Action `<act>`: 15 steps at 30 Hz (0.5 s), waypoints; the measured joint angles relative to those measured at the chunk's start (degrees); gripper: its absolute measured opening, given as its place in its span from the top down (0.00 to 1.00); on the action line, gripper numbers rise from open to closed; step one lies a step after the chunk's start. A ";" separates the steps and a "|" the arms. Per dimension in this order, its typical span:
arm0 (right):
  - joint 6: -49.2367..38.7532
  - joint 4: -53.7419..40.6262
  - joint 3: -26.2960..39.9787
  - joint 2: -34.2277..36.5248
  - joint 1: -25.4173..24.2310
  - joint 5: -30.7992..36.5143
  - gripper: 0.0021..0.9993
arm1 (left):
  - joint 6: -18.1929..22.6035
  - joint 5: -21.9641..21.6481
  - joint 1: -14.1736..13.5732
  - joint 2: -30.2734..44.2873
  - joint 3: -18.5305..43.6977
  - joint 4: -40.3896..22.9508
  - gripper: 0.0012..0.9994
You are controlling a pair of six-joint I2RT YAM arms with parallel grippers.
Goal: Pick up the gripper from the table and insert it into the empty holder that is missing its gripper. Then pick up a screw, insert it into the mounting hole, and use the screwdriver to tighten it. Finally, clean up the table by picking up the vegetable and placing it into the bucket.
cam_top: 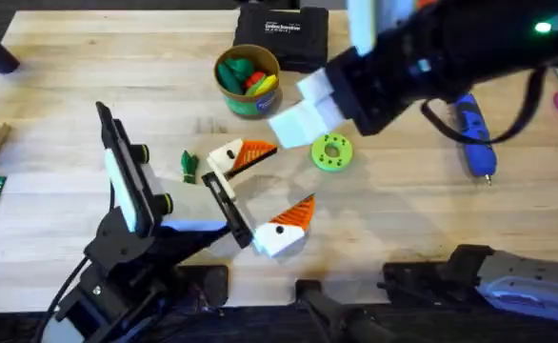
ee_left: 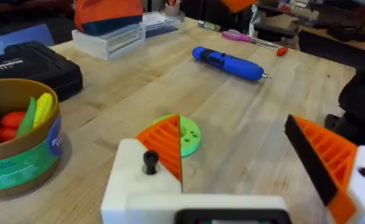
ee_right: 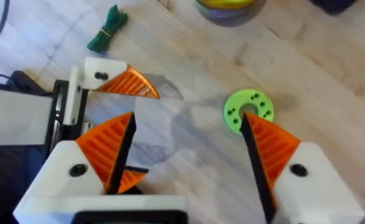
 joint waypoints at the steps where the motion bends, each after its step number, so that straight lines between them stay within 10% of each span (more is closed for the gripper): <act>1: 0.42 0.02 -1.20 -1.08 -1.05 -0.99 0.01 | 0.00 0.02 0.00 0.00 0.00 0.00 0.01; 15: -6.10 -0.94 -14.05 -19.76 -11.28 -20.03 0.01 | 0.01 0.02 0.00 0.00 0.00 0.02 0.01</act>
